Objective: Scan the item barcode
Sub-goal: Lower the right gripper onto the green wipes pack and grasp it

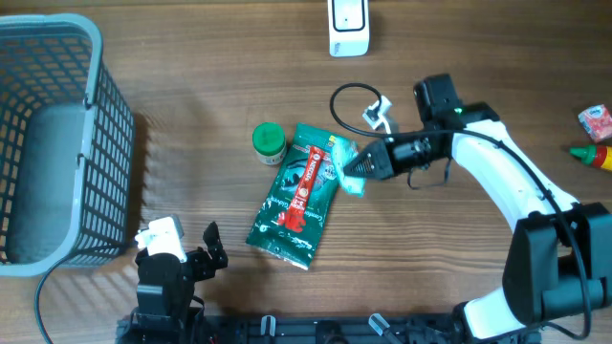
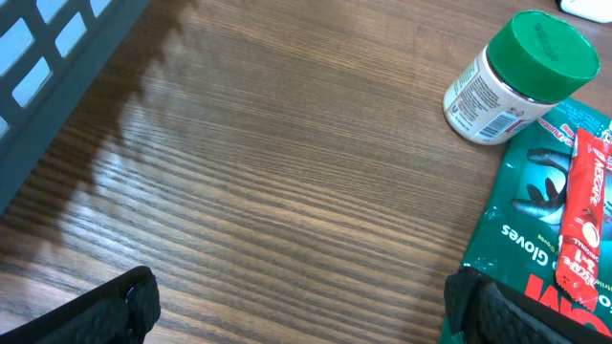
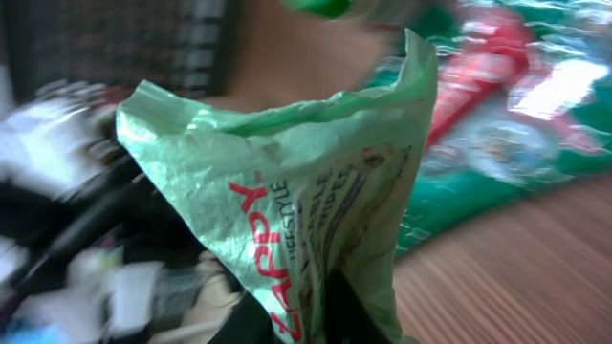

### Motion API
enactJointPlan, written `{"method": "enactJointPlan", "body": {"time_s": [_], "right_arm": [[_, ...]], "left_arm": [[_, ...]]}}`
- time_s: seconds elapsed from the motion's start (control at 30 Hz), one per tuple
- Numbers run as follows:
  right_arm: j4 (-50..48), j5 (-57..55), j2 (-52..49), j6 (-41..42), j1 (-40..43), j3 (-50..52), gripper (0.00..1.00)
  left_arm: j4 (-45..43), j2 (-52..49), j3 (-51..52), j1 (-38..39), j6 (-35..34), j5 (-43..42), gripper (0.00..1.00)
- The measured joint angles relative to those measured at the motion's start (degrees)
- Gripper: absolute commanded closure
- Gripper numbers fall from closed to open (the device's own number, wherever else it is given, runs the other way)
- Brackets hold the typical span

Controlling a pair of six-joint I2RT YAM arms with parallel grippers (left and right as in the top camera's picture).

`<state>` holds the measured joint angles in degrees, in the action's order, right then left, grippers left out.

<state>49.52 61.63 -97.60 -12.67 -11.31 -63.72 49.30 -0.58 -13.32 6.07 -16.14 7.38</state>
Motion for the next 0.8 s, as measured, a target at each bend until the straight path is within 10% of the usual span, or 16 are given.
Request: {"method": "enactJointPlan", "body": {"time_s": [0.23, 0.8], "right_arm": [[-9.9, 24.1, -0.8, -2.2, -0.3, 8.1, 0.96], [-15.6, 27.7, -0.8, 58.0, -0.3, 8.1, 0.96]], "left_arm": [[0.0, 0.0, 0.0, 0.0, 0.0, 0.0, 0.00], [0.0, 0.0, 0.0, 0.0, 0.0, 0.0, 0.00]]}}
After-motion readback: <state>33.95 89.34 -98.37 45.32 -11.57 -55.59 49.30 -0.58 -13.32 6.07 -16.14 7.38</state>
